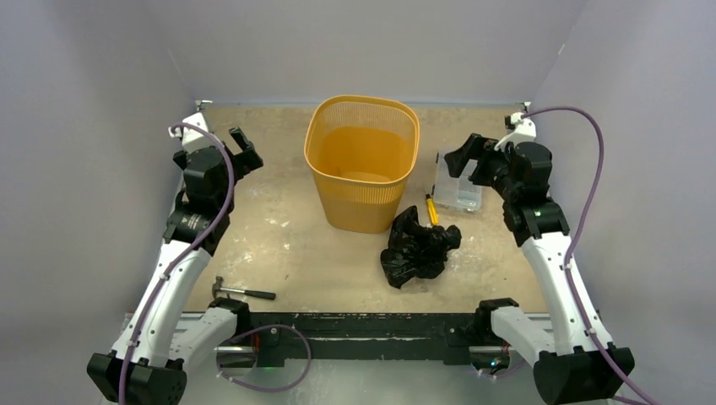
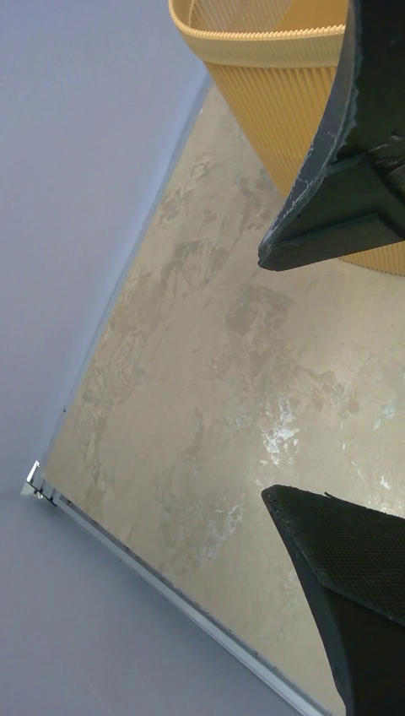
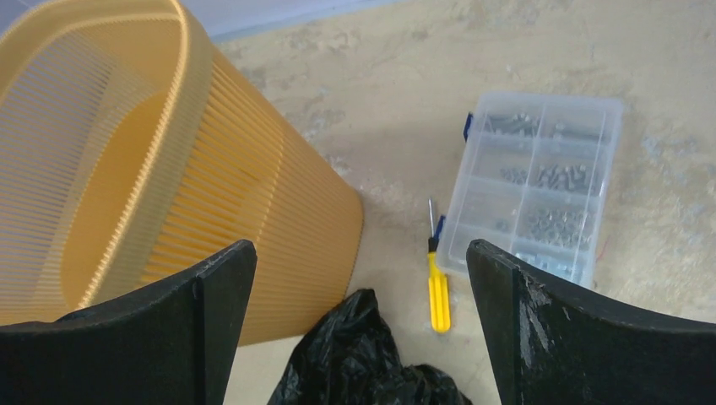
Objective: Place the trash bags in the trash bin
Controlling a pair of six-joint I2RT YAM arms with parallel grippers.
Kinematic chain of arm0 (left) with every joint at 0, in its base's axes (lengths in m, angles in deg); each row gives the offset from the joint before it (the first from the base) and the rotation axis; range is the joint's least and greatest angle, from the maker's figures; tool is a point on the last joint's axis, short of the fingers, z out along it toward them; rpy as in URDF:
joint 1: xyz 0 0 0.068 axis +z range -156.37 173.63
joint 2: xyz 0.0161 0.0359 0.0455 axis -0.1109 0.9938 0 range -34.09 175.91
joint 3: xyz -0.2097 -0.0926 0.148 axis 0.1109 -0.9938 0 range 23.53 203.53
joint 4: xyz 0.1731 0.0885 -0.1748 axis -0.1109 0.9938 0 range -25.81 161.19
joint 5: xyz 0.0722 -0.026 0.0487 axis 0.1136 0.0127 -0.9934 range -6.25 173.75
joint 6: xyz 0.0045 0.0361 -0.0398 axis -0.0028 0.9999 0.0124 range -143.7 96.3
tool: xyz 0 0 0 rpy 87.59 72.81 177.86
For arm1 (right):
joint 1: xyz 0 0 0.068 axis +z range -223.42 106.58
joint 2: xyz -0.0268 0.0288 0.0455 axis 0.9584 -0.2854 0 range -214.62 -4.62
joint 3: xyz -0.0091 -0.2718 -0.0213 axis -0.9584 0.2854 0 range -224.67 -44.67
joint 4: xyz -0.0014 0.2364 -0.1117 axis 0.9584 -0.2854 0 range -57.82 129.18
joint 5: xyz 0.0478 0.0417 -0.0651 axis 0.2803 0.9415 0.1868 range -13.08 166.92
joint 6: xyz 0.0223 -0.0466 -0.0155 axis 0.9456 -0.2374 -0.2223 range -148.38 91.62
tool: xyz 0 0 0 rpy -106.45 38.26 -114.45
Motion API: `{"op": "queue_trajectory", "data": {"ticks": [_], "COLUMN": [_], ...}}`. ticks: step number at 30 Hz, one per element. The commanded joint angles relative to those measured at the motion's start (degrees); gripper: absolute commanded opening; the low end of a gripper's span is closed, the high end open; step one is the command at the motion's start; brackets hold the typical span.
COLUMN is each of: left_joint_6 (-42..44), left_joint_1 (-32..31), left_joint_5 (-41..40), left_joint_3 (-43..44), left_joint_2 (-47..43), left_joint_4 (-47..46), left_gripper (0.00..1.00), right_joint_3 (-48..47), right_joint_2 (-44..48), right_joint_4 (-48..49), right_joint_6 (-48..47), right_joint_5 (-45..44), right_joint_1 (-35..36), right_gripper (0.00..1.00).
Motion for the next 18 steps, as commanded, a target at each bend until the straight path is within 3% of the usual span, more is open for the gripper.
{"op": "queue_trajectory", "data": {"ticks": [1,6,11,18], "left_joint_6": [-2.44,-14.05,-11.02,-8.96], "left_joint_1": [0.12,0.12,0.12,0.12], "left_joint_5": [1.01,-2.20,3.07,4.52], "left_joint_3": [0.31,-0.19,-2.46,-0.56], "left_joint_2": [-1.38,-2.43,-3.51,-1.59], "left_joint_4": [3.56,11.47,6.78,9.36], "left_gripper": [0.99,0.99,0.99,0.99], "right_joint_3": [4.74,8.79,8.59,9.57], "right_joint_2": [1.72,1.68,0.40,-3.52], "right_joint_4": [-0.55,-0.11,-0.25,2.30], "right_joint_6": [3.45,9.35,11.28,11.40], "right_joint_5": [3.30,1.46,-1.58,-1.21], "right_joint_1": [-0.02,-0.07,-0.06,-0.06], "right_gripper": [0.99,0.99,0.99,0.98]}}
